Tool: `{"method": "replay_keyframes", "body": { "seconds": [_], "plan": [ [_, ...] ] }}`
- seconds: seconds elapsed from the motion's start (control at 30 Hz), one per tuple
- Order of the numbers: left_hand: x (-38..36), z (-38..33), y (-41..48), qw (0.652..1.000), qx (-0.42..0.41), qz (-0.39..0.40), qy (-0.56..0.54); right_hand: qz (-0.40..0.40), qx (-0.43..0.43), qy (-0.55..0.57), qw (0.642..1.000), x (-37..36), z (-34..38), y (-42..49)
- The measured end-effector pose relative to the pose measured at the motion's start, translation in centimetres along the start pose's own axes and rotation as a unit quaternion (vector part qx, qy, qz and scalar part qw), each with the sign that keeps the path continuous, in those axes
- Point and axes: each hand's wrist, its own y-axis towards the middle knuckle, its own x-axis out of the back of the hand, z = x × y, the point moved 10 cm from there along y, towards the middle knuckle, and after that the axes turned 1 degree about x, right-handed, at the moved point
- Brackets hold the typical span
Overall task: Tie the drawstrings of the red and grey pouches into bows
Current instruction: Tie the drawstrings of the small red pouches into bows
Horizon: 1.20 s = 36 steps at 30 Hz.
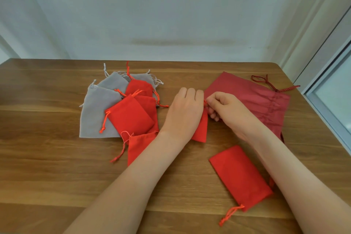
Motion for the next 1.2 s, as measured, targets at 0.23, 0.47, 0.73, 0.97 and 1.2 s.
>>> {"method": "replay_keyframes", "body": {
  "seconds": [0.23,0.47,0.73,0.97,1.2],
  "plan": [
    [2.0,-0.7,-0.3,0.995,-0.072,-0.069,-0.027,0.069,-0.001,0.119,0.991,-1.0,0.7,-0.6],
    [3.7,-0.5,-0.4,0.987,-0.069,-0.119,-0.081,0.087,0.037,0.161,0.982,-0.4,1.7,-0.8],
    [2.6,0.5,-0.1,0.974,-0.025,-0.073,-0.214,0.103,0.031,0.171,0.979,0.2,1.5,-0.7],
    [1.2,0.9,-0.2,0.959,-0.009,-0.007,-0.284,0.096,0.039,0.103,0.989,0.9,1.5,-0.8],
    [1.0,1.4,-0.1,0.957,0.020,-0.014,-0.288,0.014,0.110,-0.059,0.992,1.7,3.0,-1.0]
  ]
}}
